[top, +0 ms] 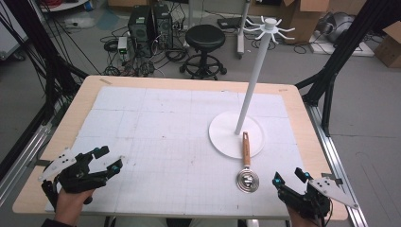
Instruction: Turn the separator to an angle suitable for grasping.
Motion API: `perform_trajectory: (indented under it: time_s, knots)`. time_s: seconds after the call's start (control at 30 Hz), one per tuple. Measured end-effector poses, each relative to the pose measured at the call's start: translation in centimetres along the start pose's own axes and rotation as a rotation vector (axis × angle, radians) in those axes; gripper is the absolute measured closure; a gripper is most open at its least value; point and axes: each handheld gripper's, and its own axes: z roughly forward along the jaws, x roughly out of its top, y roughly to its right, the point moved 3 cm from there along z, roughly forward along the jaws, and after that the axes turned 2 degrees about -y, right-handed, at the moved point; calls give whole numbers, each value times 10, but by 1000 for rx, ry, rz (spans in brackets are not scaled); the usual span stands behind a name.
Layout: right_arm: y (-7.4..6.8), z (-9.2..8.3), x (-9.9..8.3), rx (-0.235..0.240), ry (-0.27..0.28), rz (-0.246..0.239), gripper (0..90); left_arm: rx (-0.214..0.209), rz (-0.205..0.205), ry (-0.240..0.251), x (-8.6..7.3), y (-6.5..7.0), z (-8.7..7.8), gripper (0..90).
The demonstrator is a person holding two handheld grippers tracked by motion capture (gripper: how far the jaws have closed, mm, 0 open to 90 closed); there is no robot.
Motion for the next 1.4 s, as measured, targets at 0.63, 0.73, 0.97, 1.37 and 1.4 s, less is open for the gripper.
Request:
perform_trajectory:
  time_s: [0.63,0.73,0.97,1.37,1.4]
  knots:
    - [-2,49,7,88,-119,-24,889,-17,2,-19,-2,2,4,211]
    - [-2,67,11,93,-147,-41,889,-14,3,-21,-2,1,4,211]
    - [-10,134,20,77,-237,-41,889,-9,-13,-15,-2,-2,1,211]
    - [-16,157,17,99,-323,-114,889,-15,-9,-27,-3,-1,2,211]
    - [-16,157,17,99,-323,-114,889,-16,-8,-26,-3,-1,2,211]
